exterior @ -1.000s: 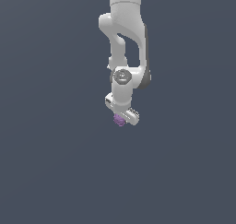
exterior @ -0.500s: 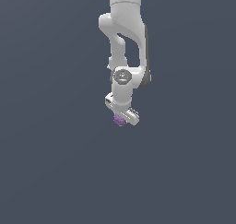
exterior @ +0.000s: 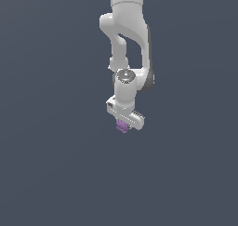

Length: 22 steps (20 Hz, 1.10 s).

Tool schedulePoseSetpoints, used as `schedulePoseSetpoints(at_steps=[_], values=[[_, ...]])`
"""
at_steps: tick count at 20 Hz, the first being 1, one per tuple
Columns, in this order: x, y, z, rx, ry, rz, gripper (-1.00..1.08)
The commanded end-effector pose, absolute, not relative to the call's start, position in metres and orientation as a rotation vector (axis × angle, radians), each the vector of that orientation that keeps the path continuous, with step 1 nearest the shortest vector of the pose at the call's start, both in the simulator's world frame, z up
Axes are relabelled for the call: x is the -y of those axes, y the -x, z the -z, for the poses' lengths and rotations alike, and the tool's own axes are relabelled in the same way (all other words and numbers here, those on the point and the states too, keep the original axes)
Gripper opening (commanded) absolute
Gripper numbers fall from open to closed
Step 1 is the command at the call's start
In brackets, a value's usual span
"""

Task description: Pick up the object and move it to a goal position.

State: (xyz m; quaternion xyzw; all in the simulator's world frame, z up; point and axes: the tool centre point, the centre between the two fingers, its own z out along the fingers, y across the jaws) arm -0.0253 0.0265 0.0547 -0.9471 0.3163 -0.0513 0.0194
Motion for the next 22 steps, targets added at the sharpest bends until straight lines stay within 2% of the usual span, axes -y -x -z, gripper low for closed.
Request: schedulePoseSetpoints(at_steps=[1, 7, 13, 17, 22], values=[[-0.032, 0.006, -0.064, -0.924, 2.932, 0.239, -1.0], [-0.055, -0.053, -0.104, -0.723, 2.884, 0.506, -1.0], [-0.092, -0.109, -0.168, -0.473, 2.779, 0.816, -1.0], [-0.12, -0.134, -0.217, -0.31, 2.685, 1.002, -1.0], [-0.153, -0.148, -0.272, -0.137, 2.564, 1.187, -1.0]])
